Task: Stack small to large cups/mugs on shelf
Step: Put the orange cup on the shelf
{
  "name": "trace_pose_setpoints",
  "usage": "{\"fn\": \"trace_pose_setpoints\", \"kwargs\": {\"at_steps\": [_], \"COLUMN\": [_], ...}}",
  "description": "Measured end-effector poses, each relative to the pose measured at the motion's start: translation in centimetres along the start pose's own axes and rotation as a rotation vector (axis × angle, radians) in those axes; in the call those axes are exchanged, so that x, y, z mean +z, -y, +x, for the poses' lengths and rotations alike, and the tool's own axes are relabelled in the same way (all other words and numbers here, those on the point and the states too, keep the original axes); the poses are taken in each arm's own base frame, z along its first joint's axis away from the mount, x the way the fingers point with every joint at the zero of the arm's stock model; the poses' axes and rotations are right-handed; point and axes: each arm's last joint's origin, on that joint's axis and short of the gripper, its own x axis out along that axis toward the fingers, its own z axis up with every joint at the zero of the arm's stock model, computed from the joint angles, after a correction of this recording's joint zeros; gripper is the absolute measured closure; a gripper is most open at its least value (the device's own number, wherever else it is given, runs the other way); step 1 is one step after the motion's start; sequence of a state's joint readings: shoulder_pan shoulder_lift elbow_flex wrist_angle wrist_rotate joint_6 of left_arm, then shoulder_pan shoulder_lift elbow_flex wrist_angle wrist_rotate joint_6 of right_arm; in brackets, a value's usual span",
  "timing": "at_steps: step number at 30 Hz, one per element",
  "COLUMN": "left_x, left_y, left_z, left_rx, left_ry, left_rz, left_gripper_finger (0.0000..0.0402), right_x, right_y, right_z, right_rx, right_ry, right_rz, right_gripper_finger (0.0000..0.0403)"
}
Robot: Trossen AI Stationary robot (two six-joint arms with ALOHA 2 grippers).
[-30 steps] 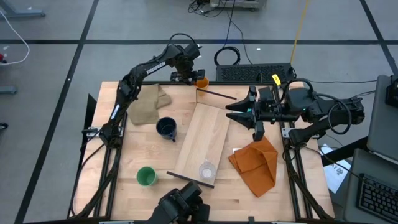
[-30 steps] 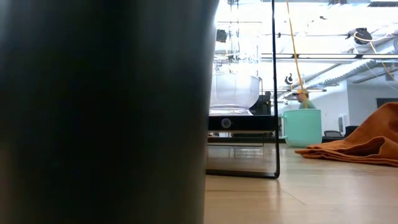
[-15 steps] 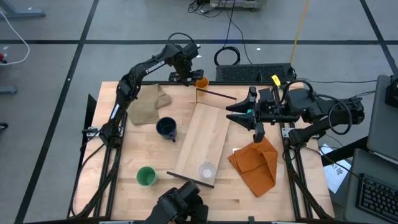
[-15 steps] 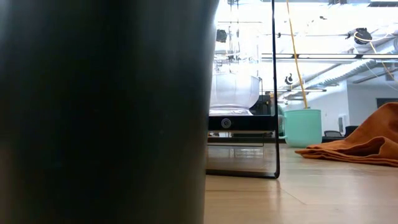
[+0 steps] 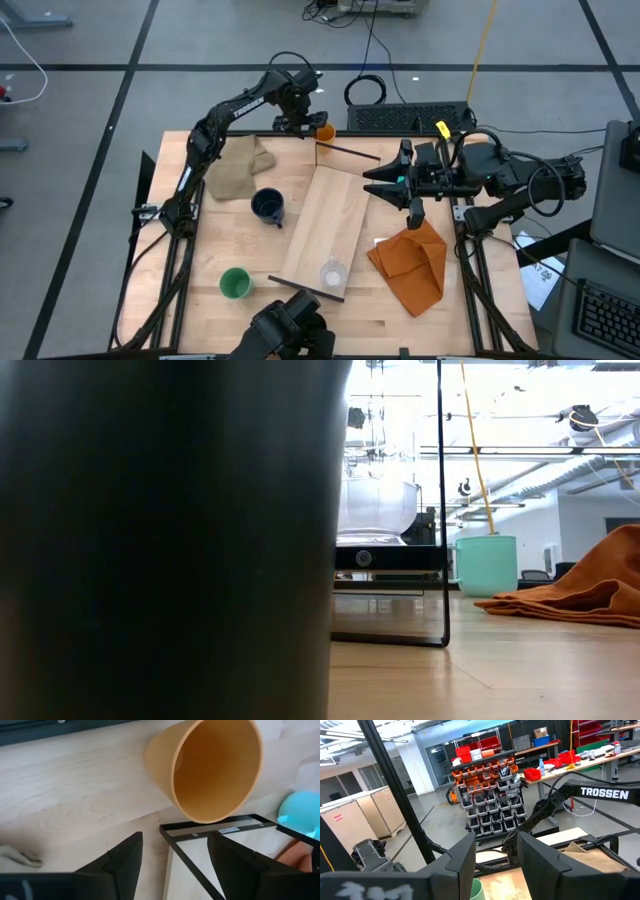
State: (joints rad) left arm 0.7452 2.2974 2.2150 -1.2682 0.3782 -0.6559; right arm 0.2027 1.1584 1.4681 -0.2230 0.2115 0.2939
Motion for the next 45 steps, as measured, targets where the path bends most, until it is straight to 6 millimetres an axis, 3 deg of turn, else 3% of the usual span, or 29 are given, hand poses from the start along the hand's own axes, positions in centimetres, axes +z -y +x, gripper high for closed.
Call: {"fn": "trace_pose_setpoints", "kwargs": {"at_steps": [4, 12, 17, 30, 38, 45], "left_x": [-0.1, -0.1, 0.3, 1.8, 2.2, 1.8], "left_y": [0.0, -0.6, -1.8, -3.6, -3.0, -2.3], "left_z": [-0.2, -2.9, -4.1, -5.0, -5.1, -3.6], "left_rx": [-0.003, 0.018, 0.078, 0.05, -0.056, -0.085], "left_ry": [-0.005, 0.074, 0.114, 0.147, 0.15, 0.075], "left_rz": [0.032, 0.095, 0.042, -0.044, -0.054, -0.047], "left_gripper_finger": [0.0172, 0.0171, 0.0171, 0.0172, 0.0172, 0.0172], "right_x": [-0.1, -0.2, -0.1, -0.2, -0.2, -0.1], "right_y": [0.3, 0.4, 0.7, 0.8, 1.0, 1.1], "right_z": [0.1, 0.1, 0.1, 0.1, 0.2, 0.2], "right_rx": [-0.016, -0.018, -0.031, -0.037, -0.046, -0.051], "right_ry": [-0.015, -0.025, -0.026, -0.033, -0.032, -0.031], "right_rz": [-0.004, -0.006, -0.008, 0.003, 0.001, 0.0], "right_gripper_finger": [0.0266, 0.0266, 0.0266, 0.0266, 0.0266, 0.0266]}}
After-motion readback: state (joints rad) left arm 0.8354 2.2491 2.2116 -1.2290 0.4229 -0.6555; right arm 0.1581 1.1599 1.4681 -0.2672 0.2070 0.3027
